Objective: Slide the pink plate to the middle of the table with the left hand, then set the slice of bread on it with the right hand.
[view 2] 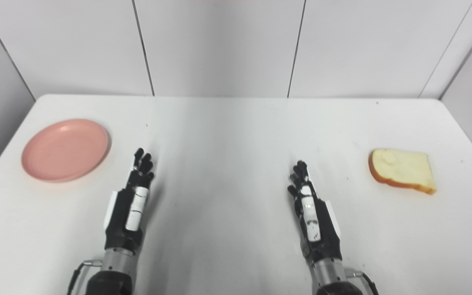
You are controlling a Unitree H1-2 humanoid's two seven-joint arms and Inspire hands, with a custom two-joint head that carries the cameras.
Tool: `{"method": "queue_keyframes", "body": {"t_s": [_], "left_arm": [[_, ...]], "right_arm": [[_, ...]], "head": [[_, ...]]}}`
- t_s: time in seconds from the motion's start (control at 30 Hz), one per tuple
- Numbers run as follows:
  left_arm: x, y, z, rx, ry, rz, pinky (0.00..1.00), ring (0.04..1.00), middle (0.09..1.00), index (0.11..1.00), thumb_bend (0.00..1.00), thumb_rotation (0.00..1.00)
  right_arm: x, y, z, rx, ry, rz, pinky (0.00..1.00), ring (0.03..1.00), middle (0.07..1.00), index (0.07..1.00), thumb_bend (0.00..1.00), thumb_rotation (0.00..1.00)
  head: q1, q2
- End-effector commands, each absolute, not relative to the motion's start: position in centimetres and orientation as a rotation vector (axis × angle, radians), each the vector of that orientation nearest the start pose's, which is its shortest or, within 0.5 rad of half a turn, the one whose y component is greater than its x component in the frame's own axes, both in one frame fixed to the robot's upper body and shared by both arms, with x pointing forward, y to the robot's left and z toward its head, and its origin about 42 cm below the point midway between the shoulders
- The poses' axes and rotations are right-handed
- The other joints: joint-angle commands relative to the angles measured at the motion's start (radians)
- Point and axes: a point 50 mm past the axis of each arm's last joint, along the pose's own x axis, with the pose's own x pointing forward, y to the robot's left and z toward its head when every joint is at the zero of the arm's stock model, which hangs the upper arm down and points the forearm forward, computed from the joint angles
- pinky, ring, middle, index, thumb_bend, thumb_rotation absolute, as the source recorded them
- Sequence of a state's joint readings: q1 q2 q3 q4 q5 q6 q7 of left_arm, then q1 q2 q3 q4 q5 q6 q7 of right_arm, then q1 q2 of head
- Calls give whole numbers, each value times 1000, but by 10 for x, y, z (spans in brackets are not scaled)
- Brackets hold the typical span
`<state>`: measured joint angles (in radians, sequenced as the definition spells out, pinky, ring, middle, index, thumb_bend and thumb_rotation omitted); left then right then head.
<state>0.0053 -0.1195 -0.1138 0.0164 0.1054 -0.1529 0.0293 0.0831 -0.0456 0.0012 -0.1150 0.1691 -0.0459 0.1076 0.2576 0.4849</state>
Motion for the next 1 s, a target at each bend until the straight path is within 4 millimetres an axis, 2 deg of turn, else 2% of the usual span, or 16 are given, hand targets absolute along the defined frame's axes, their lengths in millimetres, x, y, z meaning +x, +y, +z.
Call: {"method": "queue_keyframes", "body": {"t_s": [0.0,0.33,0.5,0.6,0.7,0.77,0.87,0.97], "left_arm": [[271,129,86,-15,-105,-80,1000,1000,1000,1000,778,897],[274,117,77,-17,-118,-68,1000,1000,1000,1000,752,887],[275,119,71,-8,-123,-65,1000,1000,1000,1000,737,898],[276,122,66,-3,-129,-65,1000,1000,1000,1000,719,901],[276,125,62,-17,-130,-59,1000,1000,1000,1000,709,875],[275,128,61,-32,-131,-49,1000,1000,1000,1000,733,878],[276,137,74,-104,-170,-26,1000,1000,1000,1000,728,868],[284,149,94,-162,-213,2,1000,989,997,1000,788,864]], "right_arm": [[244,-244,72,107,13,62,999,1000,1000,1000,818,1000],[250,-251,60,125,25,65,1000,1000,1000,1000,779,1000],[252,-249,55,121,19,69,1000,1000,1000,1000,764,1000],[254,-247,51,124,21,70,1000,1000,1000,1000,747,1000],[254,-244,47,127,23,76,1000,1000,1000,1000,733,1000],[253,-241,46,126,28,79,1000,1000,1000,1000,730,1000],[251,-238,45,118,34,70,1000,1000,1000,1000,770,1000],[250,-236,45,120,34,61,1000,1000,1000,1000,795,1000]], "head": [[1,-1],[30,-61],[26,-89],[35,-121],[32,-134],[23,-144],[-3,-146],[-24,-143]]}}
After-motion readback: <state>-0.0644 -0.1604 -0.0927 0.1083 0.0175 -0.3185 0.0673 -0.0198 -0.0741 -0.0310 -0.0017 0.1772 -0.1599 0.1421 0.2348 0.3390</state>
